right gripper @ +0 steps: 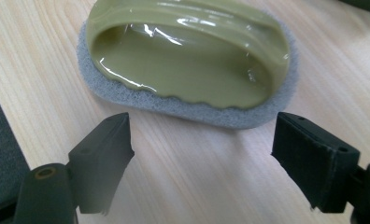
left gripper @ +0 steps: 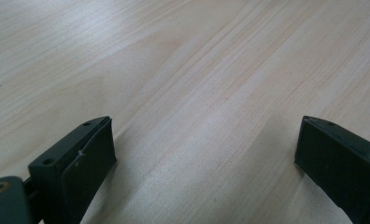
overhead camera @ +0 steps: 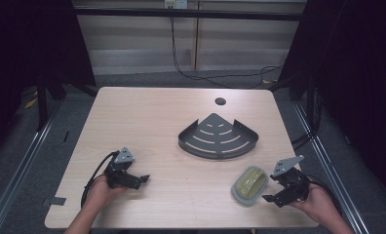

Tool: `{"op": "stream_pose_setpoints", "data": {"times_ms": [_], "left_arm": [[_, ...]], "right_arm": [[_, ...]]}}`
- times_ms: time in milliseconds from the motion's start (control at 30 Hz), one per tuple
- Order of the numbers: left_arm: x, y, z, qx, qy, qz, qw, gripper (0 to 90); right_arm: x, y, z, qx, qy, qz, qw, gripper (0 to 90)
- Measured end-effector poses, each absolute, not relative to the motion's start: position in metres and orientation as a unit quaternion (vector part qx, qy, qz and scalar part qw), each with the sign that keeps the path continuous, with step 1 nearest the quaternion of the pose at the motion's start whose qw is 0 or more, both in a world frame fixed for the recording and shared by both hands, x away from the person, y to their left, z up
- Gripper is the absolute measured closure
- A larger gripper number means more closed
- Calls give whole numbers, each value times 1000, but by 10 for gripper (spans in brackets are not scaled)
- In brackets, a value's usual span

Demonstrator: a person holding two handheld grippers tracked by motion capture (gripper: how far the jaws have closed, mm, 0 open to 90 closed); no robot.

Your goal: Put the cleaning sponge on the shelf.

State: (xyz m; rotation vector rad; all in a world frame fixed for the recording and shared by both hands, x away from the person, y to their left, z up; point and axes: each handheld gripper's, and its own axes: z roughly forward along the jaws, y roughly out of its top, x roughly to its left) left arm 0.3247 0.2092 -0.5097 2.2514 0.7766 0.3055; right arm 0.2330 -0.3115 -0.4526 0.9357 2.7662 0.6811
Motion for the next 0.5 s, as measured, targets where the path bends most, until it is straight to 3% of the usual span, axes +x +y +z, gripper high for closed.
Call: {"op": "stream_pose_setpoints", "data": {"times_ms": [500], "left_arm": [[325,209,-510,874,301,117,363,45]], "right_arm": [[243,-303,-433,278,940,185,69,208]]}}
